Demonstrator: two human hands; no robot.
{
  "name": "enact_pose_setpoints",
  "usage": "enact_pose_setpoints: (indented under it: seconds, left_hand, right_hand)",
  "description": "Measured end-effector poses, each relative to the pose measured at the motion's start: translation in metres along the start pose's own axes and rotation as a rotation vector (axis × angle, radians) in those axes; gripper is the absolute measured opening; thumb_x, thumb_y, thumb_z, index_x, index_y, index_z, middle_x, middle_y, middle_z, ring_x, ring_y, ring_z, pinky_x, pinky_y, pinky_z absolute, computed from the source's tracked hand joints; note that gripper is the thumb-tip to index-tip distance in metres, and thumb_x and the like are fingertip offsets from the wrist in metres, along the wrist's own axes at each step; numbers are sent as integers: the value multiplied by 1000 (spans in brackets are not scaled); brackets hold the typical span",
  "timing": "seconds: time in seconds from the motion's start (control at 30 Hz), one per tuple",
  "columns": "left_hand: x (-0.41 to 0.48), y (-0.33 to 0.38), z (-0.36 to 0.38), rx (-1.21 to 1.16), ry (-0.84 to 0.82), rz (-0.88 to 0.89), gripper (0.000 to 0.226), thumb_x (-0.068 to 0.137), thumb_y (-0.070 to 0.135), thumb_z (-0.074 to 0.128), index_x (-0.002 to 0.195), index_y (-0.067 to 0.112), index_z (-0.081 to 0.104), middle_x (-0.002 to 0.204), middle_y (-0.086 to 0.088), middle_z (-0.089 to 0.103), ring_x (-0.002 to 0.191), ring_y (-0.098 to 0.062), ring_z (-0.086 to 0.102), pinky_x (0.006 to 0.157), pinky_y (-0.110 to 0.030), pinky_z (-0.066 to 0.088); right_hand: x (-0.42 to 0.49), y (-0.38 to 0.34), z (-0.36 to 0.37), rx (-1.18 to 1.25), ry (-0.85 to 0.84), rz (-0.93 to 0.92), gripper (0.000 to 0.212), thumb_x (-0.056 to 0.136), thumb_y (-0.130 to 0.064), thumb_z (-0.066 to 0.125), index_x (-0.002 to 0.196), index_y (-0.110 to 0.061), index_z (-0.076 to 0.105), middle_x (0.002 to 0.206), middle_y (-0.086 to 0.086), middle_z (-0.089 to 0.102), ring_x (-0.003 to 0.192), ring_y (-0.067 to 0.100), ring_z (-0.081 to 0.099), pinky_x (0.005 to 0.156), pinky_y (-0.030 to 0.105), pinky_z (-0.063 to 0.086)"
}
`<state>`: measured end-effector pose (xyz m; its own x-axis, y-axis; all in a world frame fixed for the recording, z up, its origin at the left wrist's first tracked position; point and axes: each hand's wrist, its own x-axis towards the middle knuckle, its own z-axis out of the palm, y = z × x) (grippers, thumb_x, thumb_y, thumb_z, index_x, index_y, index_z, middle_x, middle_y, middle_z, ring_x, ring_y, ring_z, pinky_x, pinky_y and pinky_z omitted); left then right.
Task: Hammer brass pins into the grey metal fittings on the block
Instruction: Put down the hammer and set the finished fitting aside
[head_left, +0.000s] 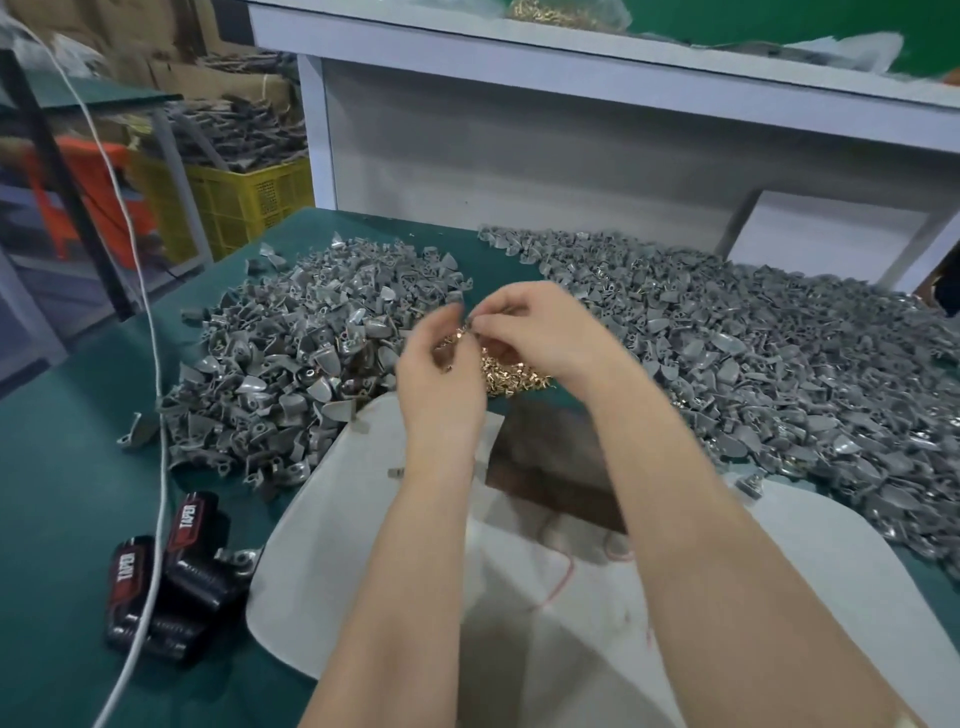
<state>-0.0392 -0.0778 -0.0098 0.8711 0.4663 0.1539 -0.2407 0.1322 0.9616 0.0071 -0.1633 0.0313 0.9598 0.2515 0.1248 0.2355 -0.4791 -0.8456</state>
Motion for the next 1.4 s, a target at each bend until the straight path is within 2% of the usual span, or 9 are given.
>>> enact_pose_setpoints:
  seconds: [0.13,0.27,0.37,0.5,0.6,0.83,1.0,1.23,1.4]
  left_hand:
    - [-8,2,7,158,-248,90,18,91,7,59,105,16,65,101,3,68,94,-8,63,85,-19,50]
    - [-8,-3,6,163,-172,47,14,89,7,63,84,20,66,83,4,68,78,-4,62,78,-22,49]
    - [-3,-8,4,13,-23,-91,14,91,3,57,83,11,64,80,-5,65,80,-17,64,82,-28,52]
    - [1,-5,1,-361,76,-277,15,93,-4,50,82,2,59,73,-4,58,65,-6,58,69,-13,53]
    - [2,-1,-1,-607,93,-387,16,94,-6,49,81,0,56,73,-8,57,66,-9,58,72,-15,55]
    - [1,4,-2,-770,97,-534,19,94,-7,44,80,-2,55,79,-13,57,77,-15,60,76,-22,56]
    - [-2,3,-1,-663,38,-477,17,93,-7,49,80,-1,59,82,-11,61,83,-15,62,81,-20,55]
    - [-6,3,5,-513,-25,-384,16,89,-9,56,79,2,63,64,1,70,66,-5,67,73,-13,55]
    - [-8,0,6,-451,-42,-343,12,90,-5,57,86,5,61,84,-5,65,78,-9,64,77,-14,55]
  right_hand:
    - [-25,9,-31,194,-47,41,14,89,-5,58,78,-14,60,66,2,62,56,10,52,57,21,46]
    - [-25,25,-31,482,7,75,12,93,-7,54,82,-10,57,62,0,61,54,10,53,56,20,49]
    - [-7,42,-17,81,139,133,12,90,-5,56,84,-12,63,74,1,64,67,14,60,68,27,52]
    - [21,62,1,-632,71,238,21,84,-15,62,104,-12,70,107,5,66,101,23,61,83,27,46]
    - [37,64,11,-712,-36,358,35,83,-17,65,117,-8,63,122,10,61,109,28,59,87,30,47]
    - [48,55,21,-863,-113,308,35,85,-14,60,118,-3,58,129,15,55,113,31,56,88,32,47]
    - [48,55,20,-914,-138,312,32,88,-12,54,119,-2,57,130,16,54,114,30,56,89,32,46]
    - [48,47,18,-903,-156,358,38,89,-13,56,126,-4,52,136,14,50,119,28,53,92,32,45]
    - [40,49,15,-779,-24,349,23,89,-9,52,109,-2,60,118,17,60,106,31,58,82,32,46]
